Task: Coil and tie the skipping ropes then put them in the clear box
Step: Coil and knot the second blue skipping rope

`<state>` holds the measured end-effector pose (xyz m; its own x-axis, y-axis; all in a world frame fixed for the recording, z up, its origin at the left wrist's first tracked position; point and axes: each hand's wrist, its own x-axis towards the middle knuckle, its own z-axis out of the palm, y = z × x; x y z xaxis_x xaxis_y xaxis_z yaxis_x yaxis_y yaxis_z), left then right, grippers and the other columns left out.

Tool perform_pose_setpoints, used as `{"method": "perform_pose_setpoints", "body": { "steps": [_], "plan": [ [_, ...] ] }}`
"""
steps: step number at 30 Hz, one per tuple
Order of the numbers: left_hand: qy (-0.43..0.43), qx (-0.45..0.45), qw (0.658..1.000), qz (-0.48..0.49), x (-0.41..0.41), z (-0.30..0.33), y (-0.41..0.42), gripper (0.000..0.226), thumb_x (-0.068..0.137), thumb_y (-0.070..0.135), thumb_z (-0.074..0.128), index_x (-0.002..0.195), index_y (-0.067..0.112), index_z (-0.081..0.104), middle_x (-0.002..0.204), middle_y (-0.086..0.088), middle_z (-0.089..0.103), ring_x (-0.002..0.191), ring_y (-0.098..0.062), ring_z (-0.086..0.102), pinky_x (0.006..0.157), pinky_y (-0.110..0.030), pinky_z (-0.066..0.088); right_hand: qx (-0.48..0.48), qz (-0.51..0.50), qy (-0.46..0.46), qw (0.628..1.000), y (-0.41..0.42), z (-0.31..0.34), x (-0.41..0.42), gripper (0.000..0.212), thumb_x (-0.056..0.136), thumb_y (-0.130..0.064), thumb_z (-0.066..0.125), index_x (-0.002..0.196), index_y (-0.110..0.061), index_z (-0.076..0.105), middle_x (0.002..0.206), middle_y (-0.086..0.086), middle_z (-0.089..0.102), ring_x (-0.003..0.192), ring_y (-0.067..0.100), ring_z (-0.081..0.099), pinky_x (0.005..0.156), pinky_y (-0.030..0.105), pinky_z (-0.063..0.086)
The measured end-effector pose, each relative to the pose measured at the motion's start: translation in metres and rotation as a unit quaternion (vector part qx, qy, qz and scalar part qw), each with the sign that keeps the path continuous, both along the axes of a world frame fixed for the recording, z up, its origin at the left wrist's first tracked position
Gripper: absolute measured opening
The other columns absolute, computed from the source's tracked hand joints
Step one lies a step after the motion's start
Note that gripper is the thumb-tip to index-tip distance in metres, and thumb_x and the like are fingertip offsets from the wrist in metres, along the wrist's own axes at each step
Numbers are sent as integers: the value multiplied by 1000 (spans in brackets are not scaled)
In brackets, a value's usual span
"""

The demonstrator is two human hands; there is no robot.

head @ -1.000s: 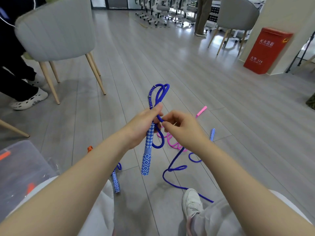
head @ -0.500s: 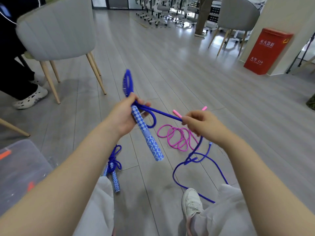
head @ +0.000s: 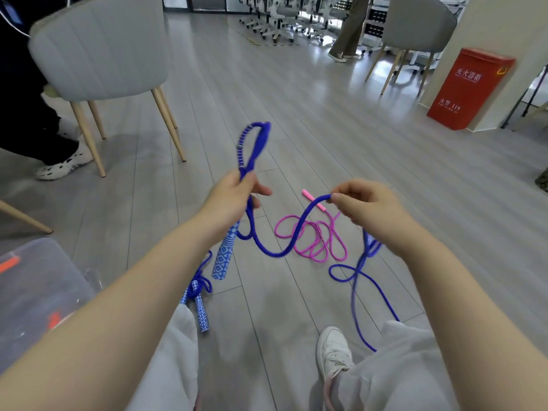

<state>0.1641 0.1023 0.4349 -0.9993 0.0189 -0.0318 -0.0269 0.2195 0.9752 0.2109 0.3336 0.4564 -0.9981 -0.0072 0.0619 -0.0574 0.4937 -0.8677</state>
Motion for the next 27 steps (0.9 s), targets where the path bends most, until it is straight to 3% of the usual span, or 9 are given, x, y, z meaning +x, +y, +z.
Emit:
{"method": "perform_pose_setpoints", "body": {
  "steps": [3, 5, 8, 11, 14, 16, 18, 23, 27],
  "plan": [
    [-23, -24, 993, -111, 16, 0, 17, 19, 103, 29, 41, 100, 20, 57, 96, 7, 75, 65, -9, 61, 72, -31, 55, 43, 11, 15, 999, -20, -9, -2, 12, 95, -22, 59, 91, -17, 69, 72, -4, 63, 62, 10, 50, 60, 23, 40],
    [-59, 11, 984, -169, 25, 2, 25, 23, 103, 29, 42, 103, 18, 62, 98, 2, 75, 66, -6, 64, 66, -26, 53, 84, -2, 45, 995, -30, -15, -5, 10, 96, -24, 58, 92, -21, 67, 76, -8, 64, 66, 8, 55, 63, 22, 42],
    [-125, 85, 967, -205, 29, 2, 29, 29, 103, 31, 42, 111, 13, 63, 96, -6, 75, 65, -10, 65, 67, -26, 54, 140, -21, 84, 986, -36, -20, -6, 9, 97, -24, 55, 93, -24, 62, 76, -16, 60, 71, 2, 56, 61, 19, 38],
    [-176, 131, 951, -216, 28, 1, 27, 30, 102, 29, 44, 107, 7, 64, 82, -5, 72, 62, -15, 60, 63, -27, 54, 197, -35, 126, 972, -36, -24, -5, 13, 98, -26, 52, 101, -21, 64, 82, -10, 63, 74, 9, 56, 64, 24, 39],
    [-212, 154, 937, -233, 30, -1, 27, 24, 102, 22, 45, 98, 6, 63, 71, -2, 63, 66, -17, 59, 81, -37, 52, 237, -41, 137, 961, -34, -25, -6, 17, 99, -29, 50, 104, -20, 64, 86, -7, 65, 76, 12, 58, 65, 27, 43],
    [-219, 165, 935, -227, 29, -2, 28, 20, 102, 18, 46, 94, 7, 60, 73, -3, 64, 75, -22, 65, 91, -41, 50, 248, -40, 126, 960, -32, -26, -6, 18, 98, -35, 52, 101, -21, 62, 79, -8, 61, 70, 10, 55, 61, 26, 41],
    [-215, 175, 937, -213, 27, -2, 28, 19, 102, 16, 45, 92, 8, 59, 72, -4, 63, 80, -24, 68, 92, -42, 52, 243, -43, 93, 964, -29, -25, -7, 22, 96, -43, 55, 91, -22, 57, 69, -10, 54, 61, 7, 49, 54, 24, 35],
    [-171, 203, 951, -156, 14, 1, 17, 22, 103, 16, 41, 85, 11, 51, 58, 2, 49, 55, -14, 53, 71, -31, 51, 225, -29, 24, 974, -6, -18, -8, 32, 91, -48, 60, 80, -18, 61, 64, -6, 54, 59, 11, 47, 53, 26, 33],
    [-115, 308, 945, 0, -15, 8, -15, 27, 104, 15, 38, 79, 13, 47, 53, 5, 47, 49, -11, 50, 68, -28, 49, 195, -68, 23, 978, 25, -5, -7, 29, 90, -42, 62, 77, -17, 64, 61, -4, 52, 61, 15, 47, 57, 28, 36]
  ]
}}
